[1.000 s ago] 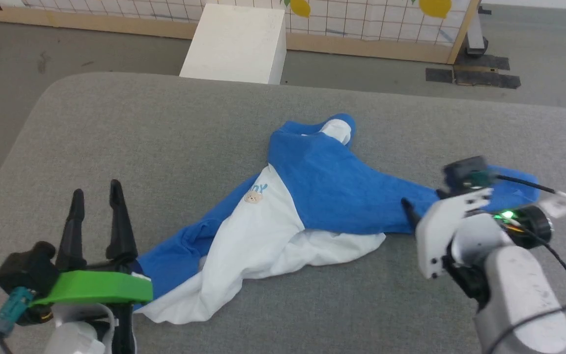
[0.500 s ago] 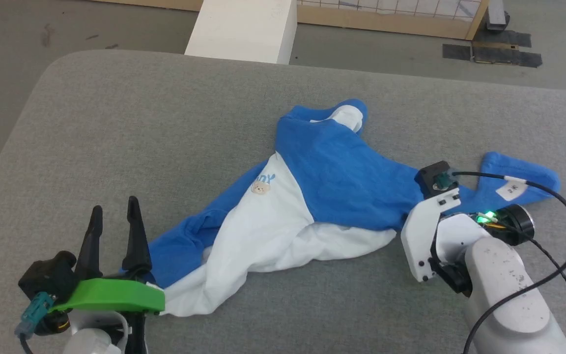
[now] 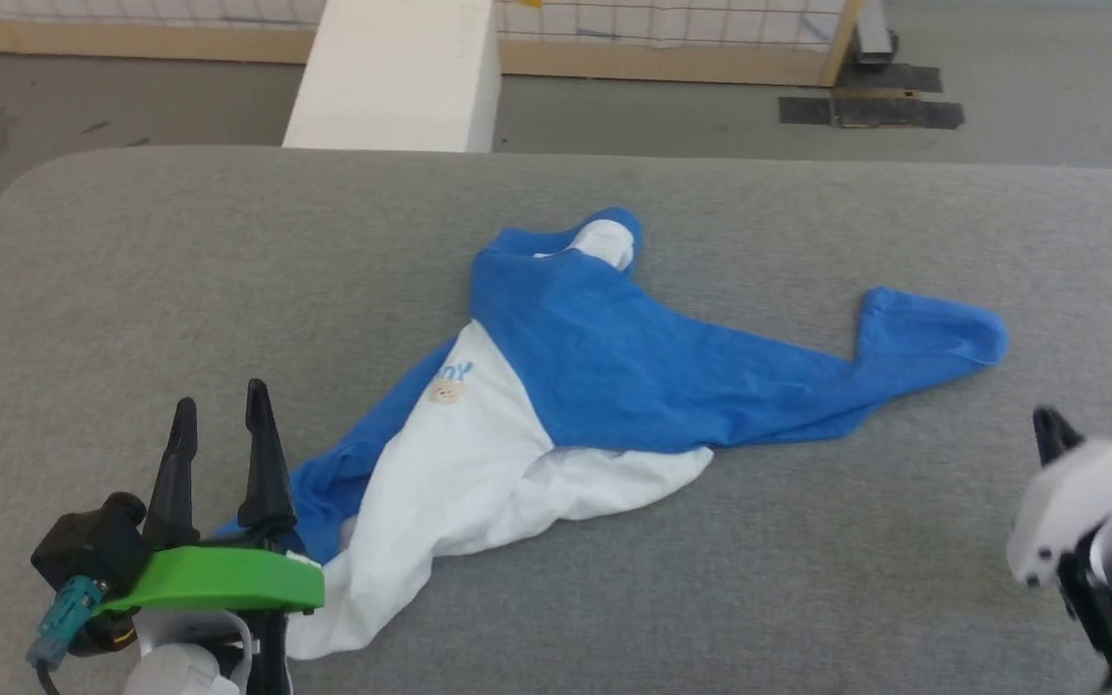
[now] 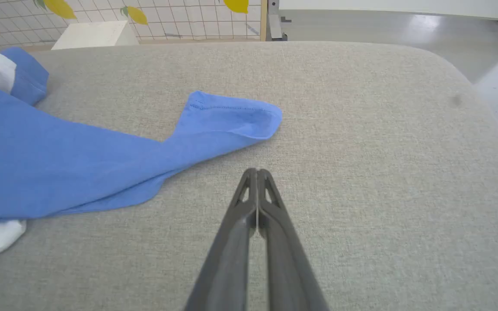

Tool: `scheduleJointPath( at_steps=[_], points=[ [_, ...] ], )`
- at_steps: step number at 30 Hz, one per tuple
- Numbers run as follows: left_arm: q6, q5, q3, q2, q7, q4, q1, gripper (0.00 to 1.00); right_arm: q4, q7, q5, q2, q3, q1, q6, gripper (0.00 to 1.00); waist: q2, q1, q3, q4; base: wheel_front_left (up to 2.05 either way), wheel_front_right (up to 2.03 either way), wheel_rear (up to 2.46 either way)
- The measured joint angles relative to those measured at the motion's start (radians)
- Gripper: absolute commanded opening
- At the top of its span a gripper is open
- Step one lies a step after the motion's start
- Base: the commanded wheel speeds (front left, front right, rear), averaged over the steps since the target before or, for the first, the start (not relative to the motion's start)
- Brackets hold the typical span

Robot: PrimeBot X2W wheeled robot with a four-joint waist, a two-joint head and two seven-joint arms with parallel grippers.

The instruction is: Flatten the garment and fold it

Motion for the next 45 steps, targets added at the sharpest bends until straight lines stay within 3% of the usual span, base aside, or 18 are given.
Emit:
scheduleJointPath(
  at_steps=[1,5,10,15,19,25,26,27,29,33,38,42,45],
  points=[
    [-0.002,0.002,0.000,-0.001,0.000,-0.002,0.000,1.00,-0.018,0.004,0.001,0.001,-0.003,0.031,0.000,0.99,0.0000,0.0000,-0.001,-0.008,0.00,0.00,0.00],
    [-0.004,0.006,0.005,-0.002,0.000,-0.008,0.000,1.00,-0.056,0.000,0.016,0.012,0.040,0.073,0.000,1.00,0.0000,0.0000,0.003,-0.028,0.00,0.00,0.00],
    [-0.012,0.012,0.005,-0.002,-0.001,-0.006,-0.002,1.00,-0.022,0.026,0.016,0.016,0.230,0.019,0.000,1.00,0.0000,0.0000,0.023,-0.027,0.00,0.00,0.00],
    [-0.018,0.012,-0.006,-0.008,-0.001,0.003,-0.021,1.00,0.154,0.124,-0.046,0.017,0.392,-0.172,0.000,1.00,0.0000,0.0000,0.045,0.001,0.00,0.00,0.00],
    [-0.026,0.010,-0.019,-0.019,-0.001,0.015,-0.041,1.00,0.331,0.244,-0.104,-0.021,0.496,-0.314,0.000,1.00,0.0000,0.0000,0.069,0.034,0.00,0.00,0.00],
    [-0.030,0.002,-0.017,-0.026,-0.001,0.037,-0.045,1.00,0.469,0.395,-0.057,-0.070,0.618,-0.444,0.000,1.00,-0.0001,0.0000,0.102,0.089,0.00,0.00,0.00],
    [-0.030,0.002,-0.016,-0.026,-0.001,0.040,-0.045,1.00,0.475,0.408,-0.040,-0.076,0.626,-0.454,0.000,0.26,-0.0001,0.0000,0.105,0.095,0.00,0.00,0.00],
    [-0.030,0.002,-0.014,-0.026,-0.001,0.043,-0.044,1.00,0.476,0.414,-0.021,-0.084,0.635,-0.461,0.000,0.00,0.0000,0.0000,0.108,0.101,0.00,0.00,0.00],
    [-0.030,0.002,-0.007,-0.028,-0.001,0.046,-0.042,1.00,0.474,0.407,0.024,-0.095,0.640,-0.463,0.000,0.00,-0.0001,0.0000,0.110,0.105,0.00,0.00,0.00],
    [-0.038,0.005,-0.001,-0.029,-0.001,0.048,-0.041,1.00,0.430,0.291,0.090,-0.107,0.568,-0.436,0.000,0.00,0.0000,0.0000,0.099,0.098,0.00,0.00,0.00],
    [-0.038,0.019,-0.001,-0.031,-0.001,0.044,-0.037,1.00,0.259,0.167,0.115,-0.114,0.310,-0.323,0.001,0.00,0.0000,0.0000,0.064,0.069,0.00,0.00,0.00],
    [-0.038,0.022,-0.006,-0.032,-0.001,0.043,-0.027,1.00,0.101,0.187,0.080,-0.104,0.073,-0.130,0.000,0.00,0.0000,0.0000,0.034,0.037,0.00,0.00,0.00],
    [-0.038,0.024,-0.010,-0.033,-0.001,0.041,-0.019,1.00,0.012,0.230,0.039,-0.061,-0.092,0.028,0.000,0.00,0.0000,0.0000,0.019,0.012,0.00,0.00,0.00]
  ],
)
